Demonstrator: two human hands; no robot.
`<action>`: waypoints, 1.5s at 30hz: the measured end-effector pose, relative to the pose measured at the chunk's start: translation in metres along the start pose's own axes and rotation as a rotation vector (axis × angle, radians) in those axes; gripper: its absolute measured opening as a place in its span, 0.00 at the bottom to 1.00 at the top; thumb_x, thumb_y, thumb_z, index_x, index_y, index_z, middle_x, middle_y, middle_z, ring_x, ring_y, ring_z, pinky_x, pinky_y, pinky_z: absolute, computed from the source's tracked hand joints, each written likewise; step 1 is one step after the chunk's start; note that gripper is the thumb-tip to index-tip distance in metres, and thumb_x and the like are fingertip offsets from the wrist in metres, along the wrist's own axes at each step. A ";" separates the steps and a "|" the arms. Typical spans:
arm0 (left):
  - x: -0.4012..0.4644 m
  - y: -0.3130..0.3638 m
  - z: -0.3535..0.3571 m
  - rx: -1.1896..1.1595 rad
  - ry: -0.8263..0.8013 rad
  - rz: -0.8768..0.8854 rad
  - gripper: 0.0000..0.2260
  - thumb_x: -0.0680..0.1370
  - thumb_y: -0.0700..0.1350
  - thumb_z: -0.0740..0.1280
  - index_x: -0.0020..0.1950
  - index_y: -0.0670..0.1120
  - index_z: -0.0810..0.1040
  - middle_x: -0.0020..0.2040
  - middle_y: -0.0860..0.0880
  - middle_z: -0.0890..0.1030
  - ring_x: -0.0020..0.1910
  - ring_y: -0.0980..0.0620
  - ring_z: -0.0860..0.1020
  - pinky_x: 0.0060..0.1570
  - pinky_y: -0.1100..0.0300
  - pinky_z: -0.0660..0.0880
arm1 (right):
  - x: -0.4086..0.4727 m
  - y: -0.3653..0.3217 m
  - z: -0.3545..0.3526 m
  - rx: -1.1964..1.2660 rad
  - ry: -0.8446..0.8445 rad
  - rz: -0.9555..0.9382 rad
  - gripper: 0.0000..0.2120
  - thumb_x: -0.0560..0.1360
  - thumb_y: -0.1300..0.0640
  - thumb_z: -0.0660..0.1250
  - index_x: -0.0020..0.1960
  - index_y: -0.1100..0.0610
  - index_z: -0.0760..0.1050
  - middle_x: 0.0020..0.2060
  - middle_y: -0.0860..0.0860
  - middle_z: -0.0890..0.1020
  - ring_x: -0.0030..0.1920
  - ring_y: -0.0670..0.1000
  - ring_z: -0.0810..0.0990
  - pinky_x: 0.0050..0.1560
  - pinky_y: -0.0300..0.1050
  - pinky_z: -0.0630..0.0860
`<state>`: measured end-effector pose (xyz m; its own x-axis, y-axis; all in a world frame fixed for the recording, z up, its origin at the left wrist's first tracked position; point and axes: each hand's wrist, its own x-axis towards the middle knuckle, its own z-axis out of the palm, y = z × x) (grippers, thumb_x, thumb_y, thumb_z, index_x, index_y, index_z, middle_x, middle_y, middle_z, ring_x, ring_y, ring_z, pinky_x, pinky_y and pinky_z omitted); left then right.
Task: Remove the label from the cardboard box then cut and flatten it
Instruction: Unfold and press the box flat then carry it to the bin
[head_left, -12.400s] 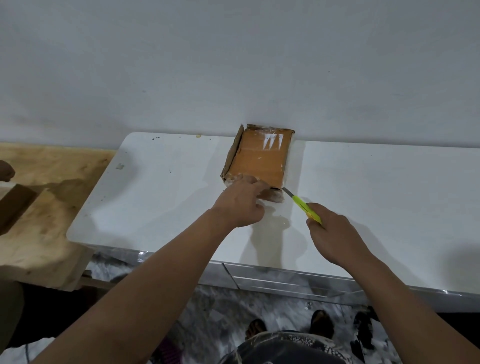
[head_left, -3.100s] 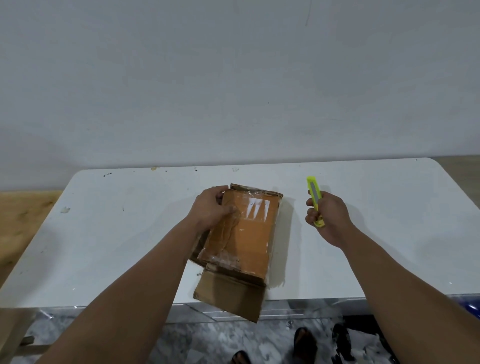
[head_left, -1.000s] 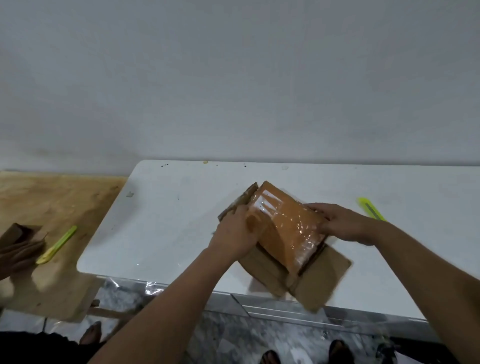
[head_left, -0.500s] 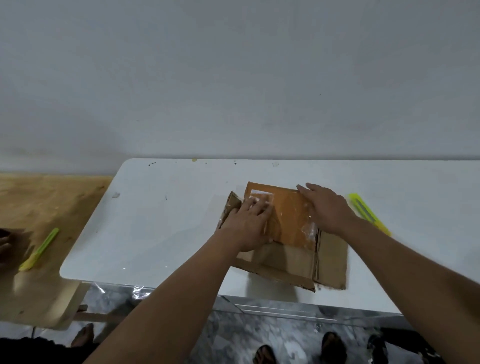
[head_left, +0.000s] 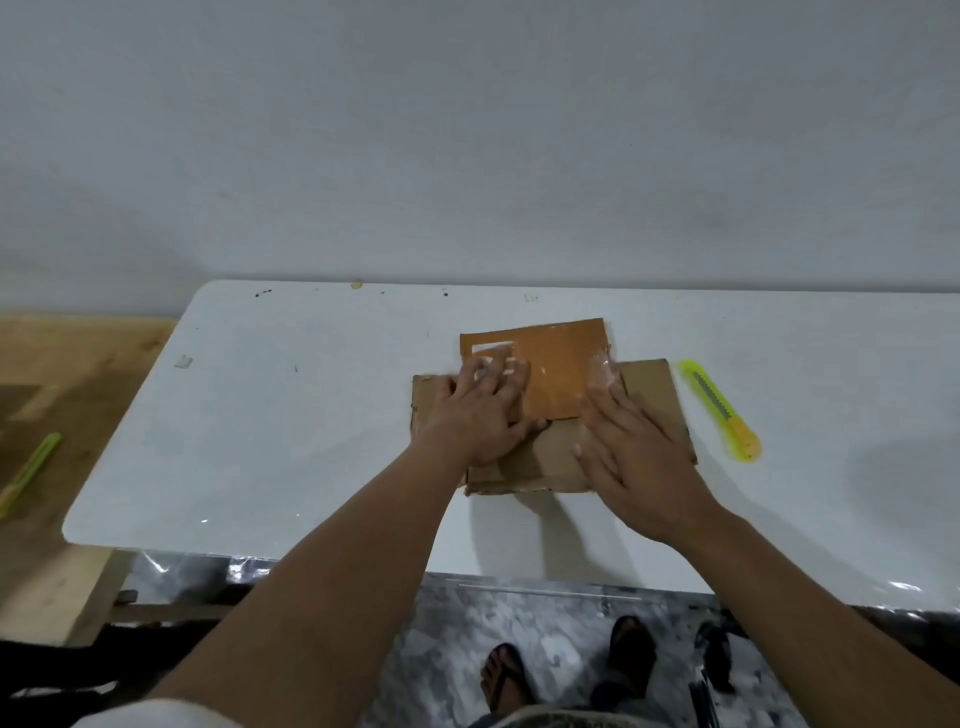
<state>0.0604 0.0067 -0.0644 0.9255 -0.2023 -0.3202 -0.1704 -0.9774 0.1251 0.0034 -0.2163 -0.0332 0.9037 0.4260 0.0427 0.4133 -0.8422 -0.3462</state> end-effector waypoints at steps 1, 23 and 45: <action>0.001 0.000 0.002 -0.017 0.007 0.000 0.37 0.76 0.74 0.46 0.80 0.59 0.40 0.81 0.54 0.37 0.79 0.44 0.40 0.72 0.37 0.49 | -0.008 -0.003 0.002 -0.036 0.013 -0.013 0.29 0.79 0.42 0.49 0.76 0.54 0.64 0.76 0.51 0.64 0.78 0.49 0.55 0.76 0.56 0.53; 0.016 -0.019 -0.013 -0.354 -0.182 0.040 0.36 0.76 0.73 0.43 0.81 0.60 0.46 0.80 0.56 0.36 0.77 0.49 0.30 0.75 0.43 0.31 | 0.022 -0.001 0.039 -0.283 0.032 0.099 0.28 0.82 0.47 0.46 0.79 0.56 0.53 0.79 0.53 0.54 0.79 0.57 0.47 0.75 0.67 0.50; 0.006 0.037 0.027 -0.097 0.227 0.021 0.27 0.84 0.57 0.42 0.82 0.51 0.43 0.82 0.45 0.42 0.80 0.43 0.40 0.78 0.45 0.39 | 0.044 0.009 0.053 -0.199 -0.148 0.180 0.34 0.77 0.43 0.32 0.80 0.55 0.45 0.80 0.51 0.47 0.79 0.52 0.41 0.77 0.59 0.44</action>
<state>0.0506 -0.0320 -0.0868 0.9763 -0.1928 -0.0984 -0.1672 -0.9605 0.2225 0.0406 -0.1874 -0.0839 0.9443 0.2956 -0.1445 0.2753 -0.9504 -0.1449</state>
